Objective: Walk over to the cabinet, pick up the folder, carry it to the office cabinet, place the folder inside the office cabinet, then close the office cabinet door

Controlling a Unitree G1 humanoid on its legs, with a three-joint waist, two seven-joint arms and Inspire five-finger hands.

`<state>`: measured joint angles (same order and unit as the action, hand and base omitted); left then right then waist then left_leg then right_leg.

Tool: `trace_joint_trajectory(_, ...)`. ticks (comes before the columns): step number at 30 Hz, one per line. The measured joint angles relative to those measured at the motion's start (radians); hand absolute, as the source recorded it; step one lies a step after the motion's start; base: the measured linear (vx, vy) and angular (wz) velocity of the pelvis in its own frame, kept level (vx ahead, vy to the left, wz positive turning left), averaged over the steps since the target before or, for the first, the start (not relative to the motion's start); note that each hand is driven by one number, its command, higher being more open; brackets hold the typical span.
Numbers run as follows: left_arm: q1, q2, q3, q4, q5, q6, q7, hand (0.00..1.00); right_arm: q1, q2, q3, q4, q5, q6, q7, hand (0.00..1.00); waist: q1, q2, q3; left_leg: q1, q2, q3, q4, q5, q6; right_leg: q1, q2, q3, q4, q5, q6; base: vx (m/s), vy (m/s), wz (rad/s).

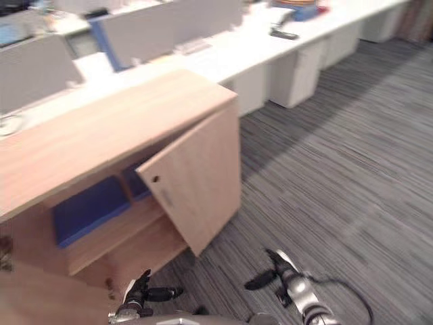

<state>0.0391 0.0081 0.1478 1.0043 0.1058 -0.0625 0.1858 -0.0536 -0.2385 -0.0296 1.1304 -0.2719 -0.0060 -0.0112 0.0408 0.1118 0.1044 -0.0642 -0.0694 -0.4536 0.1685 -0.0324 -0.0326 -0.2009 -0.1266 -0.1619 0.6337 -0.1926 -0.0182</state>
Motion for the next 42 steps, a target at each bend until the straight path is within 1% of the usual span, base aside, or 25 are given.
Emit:
trace_joint_trajectory(1, -0.015, -0.001, 0.025, -0.013, -0.003, 0.009, 0.012, 1.00, 0.038, 0.030, -0.053, 0.008, 0.040, 0.009, -0.022, 1.00, -0.005, -0.011, -0.003, -0.013, -0.024, -0.067, 0.006, 0.008, -0.009, -0.014, 0.031, 0.119, 0.005, -0.040, 0.011, 0.05, -0.063, 2.38)
trace_joint_trajectory(2, -0.030, 0.001, 0.072, -0.044, -0.013, 0.017, 0.028, 1.00, 0.066, 0.067, -0.119, 0.006, 0.092, 0.013, -0.035, 1.00, -0.014, -0.032, -0.005, -0.034, -0.054, -0.148, 0.007, 0.022, -0.025, -0.015, 0.061, 0.247, -0.032, -0.061, 0.034, 0.05, -0.165, 2.38)
trace_joint_trajectory(3, -0.044, 0.003, 0.119, -0.074, -0.018, 0.023, 0.037, 1.00, 0.071, 0.086, -0.129, 0.006, 0.114, 0.023, -0.053, 1.00, -0.018, -0.061, -0.006, -0.047, -0.090, -0.210, 0.007, 0.028, -0.033, 0.019, 0.061, 0.324, -0.123, -0.064, 0.058, 0.02, -0.217, 2.10)
trace_joint_trajectory(4, -0.059, -0.008, 0.148, -0.079, -0.019, 0.028, 0.043, 1.00, 0.070, 0.093, -0.136, 0.011, 0.122, 0.032, -0.062, 1.00, -0.018, -0.059, 0.002, -0.049, -0.092, -0.232, 0.008, 0.027, -0.038, 0.035, 0.056, 0.301, -0.134, -0.073, 0.075, -0.05, -0.251, 1.58)
trace_joint_trajectory(5, -0.063, -0.032, 0.190, -0.085, -0.019, 0.031, 0.050, 1.00, 0.073, 0.093, -0.174, 0.021, 0.125, 0.044, -0.079, 1.00, -0.004, -0.049, -0.001, -0.044, -0.076, -0.226, 0.003, 0.021, -0.033, 0.062, 0.051, 0.248, -0.173, -0.061, 0.062, -0.11, -0.222, 1.45)
trace_joint_trajectory(7, -0.063, -0.066, 0.274, -0.095, -0.033, 0.033, 0.058, 1.00, 0.109, 0.115, -0.277, 0.020, 0.219, 0.067, -0.103, 1.00, -0.005, -0.050, -0.007, -0.068, -0.044, -0.133, 0.098, 0.015, -0.051, 0.137, 0.041, 0.121, -0.234, -0.057, 0.049, -0.07, -0.207, 1.61)
trace_joint_trajectory(9, -0.038, -0.081, 0.311, -0.096, -0.043, 0.033, 0.062, 1.00, 0.135, 0.125, -0.306, 0.020, 0.286, 0.071, -0.105, 1.00, 0.000, -0.058, -0.011, -0.061, -0.001, -0.073, 0.064, -0.017, -0.051, 0.156, 0.053, 0.066, -0.263, -0.056, 0.042, 0.03, -0.102, 0.87)
trace_joint_trajectory(10, -0.003, -0.082, 0.322, -0.094, -0.057, 0.040, 0.062, 1.00, 0.139, 0.133, -0.305, 0.022, 0.316, 0.073, -0.104, 1.00, 0.010, -0.071, -0.016, -0.058, 0.014, -0.061, 0.022, 0.001, -0.064, 0.154, 0.056, 0.062, -0.279, -0.051, 0.039, 0.08, -0.045, 0.14)
trace_joint_trajectory(11, 0.032, -0.083, 0.339, -0.067, -0.059, 0.048, 0.060, 1.00, 0.151, 0.146, -0.305, 0.021, 0.321, 0.072, -0.102, 1.00, 0.010, -0.089, -0.024, -0.052, 0.027, -0.056, -0.010, 0.016, -0.061, 0.162, 0.062, 0.062, -0.303, -0.044, 0.039, 0.10, -0.043, 0.01)
trace_joint_trajectory(14, 0.057, -0.075, 0.360, -0.056, -0.104, 0.057, 0.052, 1.00, 0.171, 0.172, -0.305, 0.021, 0.320, 0.070, -0.103, 1.00, 0.009, -0.126, -0.034, -0.046, 0.027, -0.044, -0.018, 0.031, -0.056, 0.216, 0.075, 0.035, -0.353, -0.033, 0.036, 0.11, -0.075, 0.23)
trace_joint_trajectory(15, 0.060, -0.071, 0.349, -0.055, -0.103, 0.057, 0.049, 1.00, 0.177, 0.175, -0.305, 0.021, 0.315, 0.069, -0.103, 1.00, 0.007, -0.128, -0.033, -0.049, 0.024, -0.022, -0.008, 0.034, -0.051, 0.226, 0.072, 0.027, -0.357, -0.033, 0.035, 0.06, -0.075, 0.42)
trace_joint_trajectory(17, 0.054, -0.068, 0.335, -0.064, -0.096, 0.044, 0.035, 1.00, 0.176, 0.185, -0.336, 0.018, 0.312, 0.064, -0.101, 1.00, 0.007, -0.130, -0.026, -0.071, 0.029, 0.135, 0.025, 0.061, -0.012, 0.254, 0.060, -0.008, -0.367, -0.035, 0.032, 0.00, -0.047, 0.50)
trace_joint_trajectory(18, 0.053, -0.069, 0.325, -0.068, -0.095, 0.039, 0.032, 1.00, 0.164, 0.196, -0.380, 0.011, 0.312, 0.061, -0.099, 1.00, 0.006, -0.129, -0.026, -0.076, 0.039, 0.216, -0.011, 0.089, 0.021, 0.252, 0.057, -0.034, -0.369, -0.032, 0.024, -0.04, -0.020, 0.47)
trace_joint_trajectory(19, 0.049, -0.063, 0.324, -0.068, -0.094, 0.037, 0.031, 1.00, 0.163, 0.202, -0.407, 0.009, 0.312, 0.057, -0.099, 1.00, -0.002, -0.141, -0.023, -0.076, 0.055, 0.285, 0.001, 0.051, 0.038, 0.246, 0.052, -0.057, -0.378, -0.030, 0.016, -0.07, -0.017, 0.85)
trace_joint_trajectory(20, 0.024, -0.056, 0.319, -0.065, -0.094, 0.044, 0.027, 1.00, 0.152, 0.217, -0.462, -0.008, 0.312, 0.047, -0.099, 1.00, -0.017, -0.129, 0.011, -0.149, 0.117, 0.460, 0.245, -0.075, 0.043, 0.264, 0.047, -0.117, -0.376, -0.029, 0.013, -0.04, 0.007, 0.82)
trace_joint_trajectory(22, 0.032, -0.053, 0.296, -0.064, -0.094, 0.044, 0.027, 1.00, 0.167, 0.229, -0.524, -0.015, 0.312, 0.045, -0.097, 1.00, -0.021, -0.127, 0.016, -0.145, 0.176, 0.601, 0.402, -0.148, 0.038, 0.291, 0.025, -0.186, -0.384, -0.029, 0.014, 0.01, 0.037, 1.06)
trace_joint_trajectory(23, 0.033, -0.041, 0.260, -0.057, -0.094, 0.042, 0.028, 1.00, 0.176, 0.235, -0.566, -0.008, 0.312, 0.045, -0.095, 1.00, -0.024, -0.125, 0.015, -0.114, 0.206, 0.677, 0.427, -0.172, 0.029, 0.301, 0.008, -0.233, -0.389, -0.028, 0.016, 0.03, 0.088, 1.13)
trace_joint_trajectory(26, 0.034, -0.022, 0.182, -0.028, -0.092, 0.042, 0.027, 1.00, 0.184, 0.233, -0.627, 0.020, 0.315, 0.047, -0.087, 1.00, -0.051, -0.107, 0.005, -0.046, 0.276, 0.803, 0.409, -0.203, 0.017, 0.309, -0.026, -0.351, -0.388, -0.026, 0.033, 0.08, 0.202, 1.47)
trace_joint_trajectory(27, 0.029, -0.024, 0.143, -0.016, -0.086, 0.043, 0.028, 1.00, 0.186, 0.230, -0.661, 0.024, 0.317, 0.046, -0.086, 1.00, -0.060, -0.084, 0.005, -0.010, 0.265, 0.832, 0.296, -0.209, -0.015, 0.305, -0.047, -0.383, -0.368, -0.024, 0.059, 0.10, 0.298, 1.42)
trace_joint_trajectory(28, 0.030, -0.024, 0.125, -0.017, -0.084, 0.043, 0.027, 1.00, 0.183, 0.227, -0.671, 0.025, 0.322, 0.047, -0.085, 1.00, -0.063, -0.086, 0.006, 0.004, 0.241, 0.835, 0.254, -0.209, -0.015, 0.303, -0.049, -0.380, -0.370, -0.025, 0.063, 0.08, 0.316, 1.43)
trace_joint_trajectory(29, 0.033, -0.012, 0.093, -0.017, -0.082, 0.043, 0.028, 1.00, 0.183, 0.230, -0.674, 0.029, 0.324, 0.046, -0.085, 1.00, -0.067, -0.096, 0.006, 0.024, 0.207, 0.823, 0.187, -0.208, -0.012, 0.307, -0.058, -0.373, -0.381, -0.020, 0.066, 0.05, 0.228, 0.89)
trace_joint_trajectory(31, 0.057, 0.023, 0.060, -0.021, -0.075, 0.047, 0.032, 1.00, 0.177, 0.240, -0.666, 0.057, 0.324, 0.044, -0.080, 1.00, -0.062, -0.125, -0.011, 0.068, 0.128, 0.789, 0.061, -0.152, 0.018, 0.334, -0.090, -0.357, -0.424, 0.003, 0.078, 0.10, 0.218, 0.75)
trace_joint_trajectory(33, 0.066, 0.032, 0.012, -0.021, -0.057, 0.046, 0.031, 1.00, 0.175, 0.237, -0.657, 0.060, 0.323, 0.044, -0.075, 1.00, -0.061, -0.125, -0.012, 0.114, 0.092, 0.764, -0.016, -0.120, 0.029, 0.366, -0.107, -0.353, -0.436, 0.027, 0.103, 0.10, 0.142, 0.48)
trace_joint_trajectory(37, 0.067, 0.029, -0.036, -0.024, -0.023, 0.040, 0.012, 1.00, 0.157, 0.229, -0.646, 0.062, 0.315, 0.047, -0.074, 1.00, -0.062, -0.112, -0.012, 0.151, 0.077, 0.747, -0.095, -0.083, 0.034, 0.381, -0.103, -0.351, -0.448, 0.057, 0.103, 0.07, 0.046, 0.17)
trace_joint_trajectory(42, 0.068, 0.035, -0.066, -0.030, 0.003, 0.038, 0.000, 1.00, 0.152, 0.220, -0.596, 0.062, 0.313, 0.049, -0.081, 1.00, -0.064, -0.115, -0.010, 0.165, 0.077, 0.725, -0.135, -0.060, 0.033, 0.391, -0.097, -0.355, -0.438, 0.065, 0.109, 0.06, -0.048, 0.14)
